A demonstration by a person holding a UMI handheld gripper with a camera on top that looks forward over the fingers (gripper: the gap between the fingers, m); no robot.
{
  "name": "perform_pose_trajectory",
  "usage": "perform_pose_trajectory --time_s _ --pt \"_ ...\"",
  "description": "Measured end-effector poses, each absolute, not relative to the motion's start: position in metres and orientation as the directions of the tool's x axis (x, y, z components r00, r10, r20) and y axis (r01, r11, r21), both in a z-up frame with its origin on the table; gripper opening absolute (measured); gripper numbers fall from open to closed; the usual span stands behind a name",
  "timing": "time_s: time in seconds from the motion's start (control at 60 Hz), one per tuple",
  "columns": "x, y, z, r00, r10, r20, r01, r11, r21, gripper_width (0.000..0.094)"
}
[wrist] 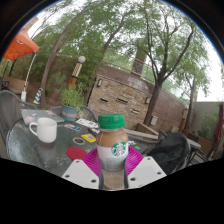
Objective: Pour water
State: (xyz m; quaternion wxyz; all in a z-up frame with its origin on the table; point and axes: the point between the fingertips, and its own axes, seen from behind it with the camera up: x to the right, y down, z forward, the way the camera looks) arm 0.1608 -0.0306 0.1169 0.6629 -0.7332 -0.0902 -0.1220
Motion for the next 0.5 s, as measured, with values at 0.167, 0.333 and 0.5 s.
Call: perform_pose_trajectory --time_s 0.167,0.333,0.5 --pt "0.072 0.032 0.19 0.739 0.005 0.674 0.674 -0.021 -0.739 0.0277" --pt "0.015 0.089 0.178 0.171 0.018 0.985 0.985 0.011 -0.171 0.0274" --pt "-0.004 0.117 0.162 -0.404 -0.003 0.915 0.914 0.039 0.404 0.0275"
